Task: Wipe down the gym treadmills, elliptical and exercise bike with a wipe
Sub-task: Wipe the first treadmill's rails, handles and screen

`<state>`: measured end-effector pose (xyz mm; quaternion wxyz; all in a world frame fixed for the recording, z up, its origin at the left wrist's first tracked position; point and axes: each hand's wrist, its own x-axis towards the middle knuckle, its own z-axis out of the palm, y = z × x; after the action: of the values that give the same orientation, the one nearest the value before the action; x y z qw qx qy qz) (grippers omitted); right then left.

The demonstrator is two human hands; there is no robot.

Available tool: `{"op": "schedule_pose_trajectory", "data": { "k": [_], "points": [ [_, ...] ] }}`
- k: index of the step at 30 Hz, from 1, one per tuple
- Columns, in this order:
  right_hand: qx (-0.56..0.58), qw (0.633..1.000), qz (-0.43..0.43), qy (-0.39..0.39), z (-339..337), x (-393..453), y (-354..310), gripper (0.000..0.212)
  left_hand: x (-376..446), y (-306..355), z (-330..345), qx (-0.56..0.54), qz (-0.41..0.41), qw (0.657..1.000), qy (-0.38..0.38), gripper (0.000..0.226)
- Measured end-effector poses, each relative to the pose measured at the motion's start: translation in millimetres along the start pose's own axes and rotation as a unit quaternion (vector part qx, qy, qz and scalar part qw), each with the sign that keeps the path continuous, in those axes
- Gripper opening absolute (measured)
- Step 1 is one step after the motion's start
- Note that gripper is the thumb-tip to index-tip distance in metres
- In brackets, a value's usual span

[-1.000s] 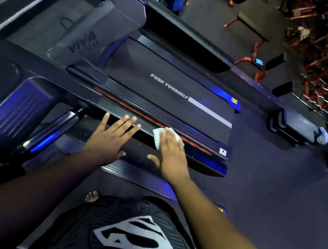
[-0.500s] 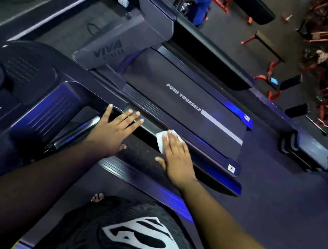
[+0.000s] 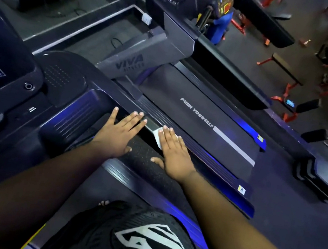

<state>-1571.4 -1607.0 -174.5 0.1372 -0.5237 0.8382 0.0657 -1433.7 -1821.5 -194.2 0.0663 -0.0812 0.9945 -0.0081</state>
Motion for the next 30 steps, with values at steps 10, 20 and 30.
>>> {"op": "schedule_pose_trajectory", "data": {
  "k": [10,20,30],
  "points": [
    [-0.006,0.998,-0.044,-0.035,-25.9,62.5,-40.4,0.105,-15.6,-6.3,2.1,-0.005,-0.053,0.998,-0.022,0.111],
    [-0.020,0.999,-0.028,-0.038,-9.6,8.2,-7.0,0.101,-13.6,6.1,-8.0,0.012,-0.031,0.999,-0.043,0.109],
    [-0.005,1.000,-0.003,-0.013,22.5,-78.5,58.8,0.098,-0.6,93.6,-22.2,0.037,0.001,0.997,-0.069,0.106]
  ]
}}
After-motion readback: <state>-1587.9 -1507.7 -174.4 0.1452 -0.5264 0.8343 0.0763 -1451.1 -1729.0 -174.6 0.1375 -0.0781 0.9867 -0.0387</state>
